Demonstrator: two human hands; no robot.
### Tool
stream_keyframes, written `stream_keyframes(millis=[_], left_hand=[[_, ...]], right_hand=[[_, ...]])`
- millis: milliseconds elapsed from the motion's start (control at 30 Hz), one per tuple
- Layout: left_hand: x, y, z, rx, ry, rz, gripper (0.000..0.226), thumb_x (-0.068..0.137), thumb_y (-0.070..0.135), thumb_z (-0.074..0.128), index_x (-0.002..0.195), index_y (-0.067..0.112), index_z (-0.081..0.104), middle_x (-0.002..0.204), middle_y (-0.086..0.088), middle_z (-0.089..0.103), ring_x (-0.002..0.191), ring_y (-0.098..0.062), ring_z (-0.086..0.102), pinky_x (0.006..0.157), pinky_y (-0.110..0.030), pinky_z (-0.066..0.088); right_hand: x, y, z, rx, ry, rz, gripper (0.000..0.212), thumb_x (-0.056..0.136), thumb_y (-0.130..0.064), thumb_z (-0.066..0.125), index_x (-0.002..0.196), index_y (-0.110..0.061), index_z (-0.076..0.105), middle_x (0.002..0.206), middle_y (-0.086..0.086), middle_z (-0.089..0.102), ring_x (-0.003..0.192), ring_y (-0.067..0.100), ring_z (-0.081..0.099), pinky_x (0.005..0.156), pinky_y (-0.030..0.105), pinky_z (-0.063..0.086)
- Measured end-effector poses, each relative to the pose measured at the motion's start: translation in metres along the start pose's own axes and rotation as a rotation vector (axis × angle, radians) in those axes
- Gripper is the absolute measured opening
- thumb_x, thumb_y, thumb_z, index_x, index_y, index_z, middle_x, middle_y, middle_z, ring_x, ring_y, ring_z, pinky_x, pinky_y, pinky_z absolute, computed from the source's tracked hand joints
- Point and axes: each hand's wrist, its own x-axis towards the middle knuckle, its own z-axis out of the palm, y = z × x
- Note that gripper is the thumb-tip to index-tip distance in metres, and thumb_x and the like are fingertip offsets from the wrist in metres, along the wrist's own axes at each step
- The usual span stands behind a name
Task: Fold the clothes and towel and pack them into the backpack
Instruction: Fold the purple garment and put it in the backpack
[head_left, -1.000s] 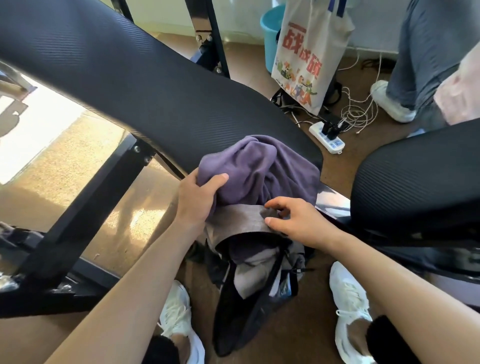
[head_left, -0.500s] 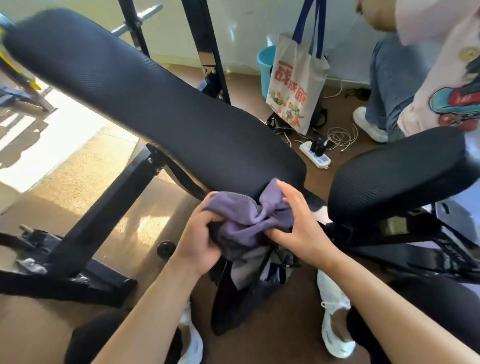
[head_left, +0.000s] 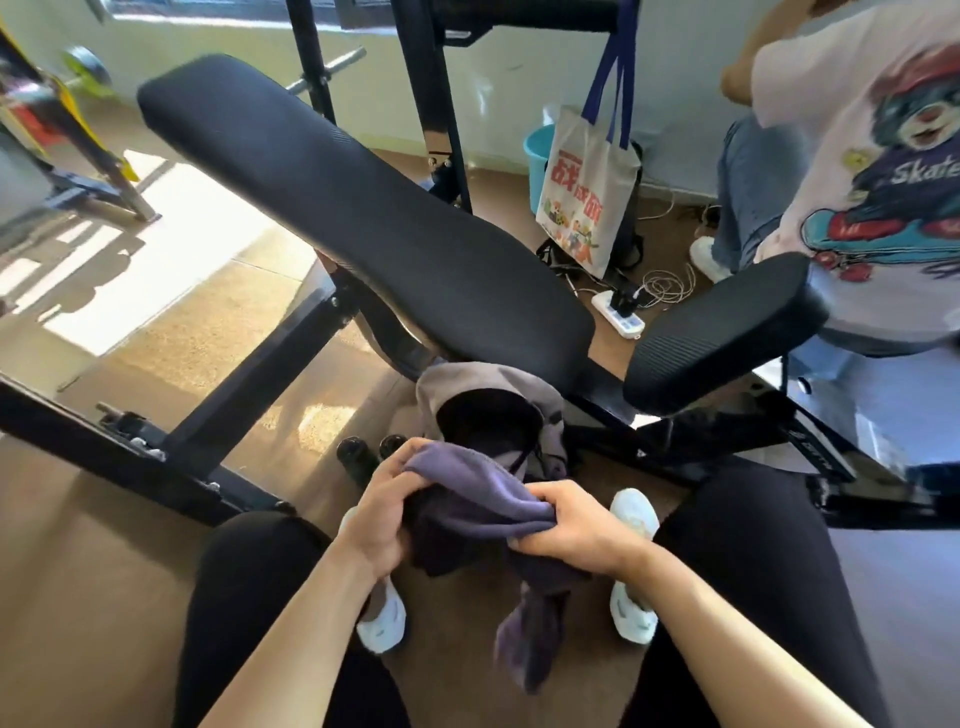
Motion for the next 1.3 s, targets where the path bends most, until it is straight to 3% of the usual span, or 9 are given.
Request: stream_keyframes(millis=[100, 300, 433, 533, 600, 767, 1000, 1133, 1300], left_hand=[[-0.011, -0.006, -0.013, 0.194, 0.135, 0.057, 0.020, 0.085, 0.016, 0.059, 0.084, 0.029, 0.074, 0.101, -0.013, 0.072, 0.102, -0.031, 0.068, 0.086, -0.039, 0.055], [0.000, -0.032, -0.042, 0.557, 0.208, 0.077, 0.057, 0.080, -0.019, 0.049, 0.056, 0.032, 0.042, 0.080, -0.010, 0.067, 0.084, -0.028, 0.060, 0.077, -0.037, 0.048], [-0.001, -0.036, -0.037, 0.653, 0.307, 0.114, 0.036, 0.091, -0.007, 0.054, 0.076, 0.026, 0.053, 0.082, -0.004, 0.063, 0.081, -0.018, 0.057, 0.075, -0.029, 0.045], [-0.001, -0.039, -0.034, 0.663, 0.324, 0.141, 0.021, 0.096, 0.002, 0.054, 0.098, 0.019, 0.065, 0.096, 0.000, 0.067, 0.094, -0.016, 0.061, 0.085, -0.027, 0.046], [-0.003, -0.038, -0.034, 0.717, 0.301, 0.167, 0.021, 0.097, 0.006, 0.054, 0.101, 0.018, 0.071, 0.100, 0.002, 0.070, 0.098, -0.014, 0.061, 0.087, -0.025, 0.043], [-0.008, -0.030, -0.034, 0.768, 0.403, 0.303, 0.018, 0.100, 0.015, 0.059, 0.113, 0.013, 0.073, 0.106, -0.001, 0.072, 0.100, -0.015, 0.061, 0.092, -0.030, 0.047], [-0.008, -0.022, -0.040, 0.441, 0.632, 0.302, 0.012, 0.103, 0.018, 0.053, 0.106, 0.013, 0.064, 0.100, -0.003, 0.065, 0.090, -0.013, 0.059, 0.087, -0.034, 0.050], [-0.008, -0.022, -0.042, 0.477, 0.438, 0.403, 0.016, 0.100, 0.006, 0.056, 0.102, 0.016, 0.068, 0.094, 0.004, 0.068, 0.087, 0.000, 0.062, 0.079, -0.015, 0.048], [-0.008, -0.031, -0.029, 0.588, 0.140, 0.475, 0.031, 0.092, 0.001, 0.063, 0.094, 0.031, 0.073, 0.094, 0.007, 0.074, 0.093, -0.013, 0.069, 0.083, -0.015, 0.050]], right_hand=[[-0.016, 0.005, 0.007, -0.025, 0.075, 0.025, 0.013, 0.080, -0.011, 0.078, 0.091, -0.010, 0.071, 0.078, 0.001, 0.071, 0.074, 0.002, 0.061, 0.070, 0.030, 0.051], [-0.041, 0.004, 0.015, 0.111, 0.027, 0.091, 0.026, 0.085, -0.038, 0.076, 0.086, -0.014, 0.066, 0.077, -0.009, 0.062, 0.075, 0.004, 0.055, 0.068, 0.022, 0.043], [-0.047, 0.009, 0.026, 0.226, 0.039, 0.134, 0.044, 0.096, -0.044, 0.062, 0.082, -0.003, 0.058, 0.077, 0.001, 0.051, 0.077, 0.014, 0.045, 0.071, 0.029, 0.036], [-0.042, 0.019, 0.029, 0.086, 0.162, 0.188, 0.023, 0.096, -0.030, 0.068, 0.081, -0.012, 0.069, 0.075, -0.002, 0.065, 0.072, 0.006, 0.058, 0.068, 0.026, 0.046], [-0.037, 0.025, 0.027, -0.037, 0.199, 0.210, 0.009, 0.089, -0.024, 0.076, 0.082, -0.020, 0.071, 0.076, -0.004, 0.070, 0.070, 0.002, 0.062, 0.066, 0.022, 0.049], [-0.026, 0.041, 0.023, -0.347, 0.171, 0.260, 0.014, 0.077, -0.029, 0.079, 0.076, -0.028, 0.066, 0.073, -0.005, 0.069, 0.072, 0.011, 0.064, 0.070, 0.033, 0.052], [-0.024, 0.046, 0.020, -0.323, 0.003, 0.314, 0.010, 0.080, -0.021, 0.080, 0.074, -0.023, 0.071, 0.060, -0.010, 0.060, 0.054, 0.001, 0.051, 0.058, 0.019, 0.043], [-0.019, 0.053, 0.023, -0.259, 0.031, 0.276, 0.008, 0.085, -0.020, 0.077, 0.079, -0.016, 0.073, 0.070, -0.002, 0.068, 0.063, 0.004, 0.055, 0.065, 0.025, 0.047], [-0.016, 0.042, 0.036, -0.144, 0.160, 0.158, 0.031, 0.082, -0.028, 0.083, 0.110, -0.023, 0.069, 0.093, -0.004, 0.069, 0.067, -0.002, 0.057, 0.068, 0.017, 0.050]])
